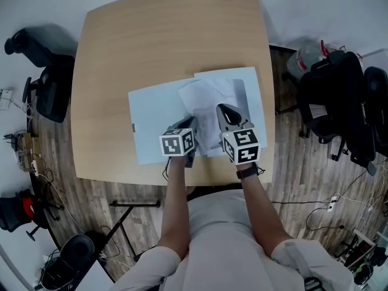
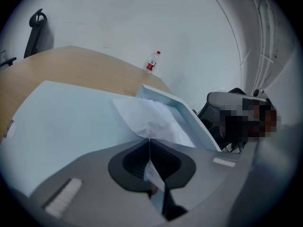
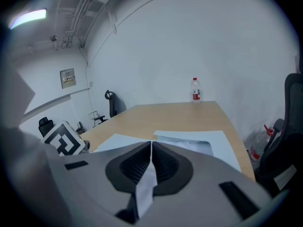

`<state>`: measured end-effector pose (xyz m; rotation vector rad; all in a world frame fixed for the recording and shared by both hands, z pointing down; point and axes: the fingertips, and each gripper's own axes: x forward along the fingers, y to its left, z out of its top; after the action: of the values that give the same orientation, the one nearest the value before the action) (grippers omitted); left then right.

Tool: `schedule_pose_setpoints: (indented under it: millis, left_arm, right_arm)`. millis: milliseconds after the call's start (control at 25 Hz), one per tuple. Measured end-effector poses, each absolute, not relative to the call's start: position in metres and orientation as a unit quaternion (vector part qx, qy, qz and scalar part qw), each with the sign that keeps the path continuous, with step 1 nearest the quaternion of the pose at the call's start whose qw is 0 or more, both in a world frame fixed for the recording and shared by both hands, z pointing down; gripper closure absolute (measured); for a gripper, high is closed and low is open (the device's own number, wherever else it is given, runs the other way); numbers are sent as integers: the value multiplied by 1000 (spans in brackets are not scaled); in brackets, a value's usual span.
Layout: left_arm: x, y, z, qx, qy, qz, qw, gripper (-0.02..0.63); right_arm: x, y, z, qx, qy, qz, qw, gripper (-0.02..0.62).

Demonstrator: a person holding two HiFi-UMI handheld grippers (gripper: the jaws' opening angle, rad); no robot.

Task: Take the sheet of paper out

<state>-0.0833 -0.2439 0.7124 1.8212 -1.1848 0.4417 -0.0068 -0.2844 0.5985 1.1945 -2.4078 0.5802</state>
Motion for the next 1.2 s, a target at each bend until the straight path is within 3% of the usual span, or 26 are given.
schedule_pose_setpoints:
  millis: [1200]
  left_arm:
    - [-125,-229,618,761,-523,124,362,594]
  right_arm:
    - [-20,-251,517,427,-882,125,158,581]
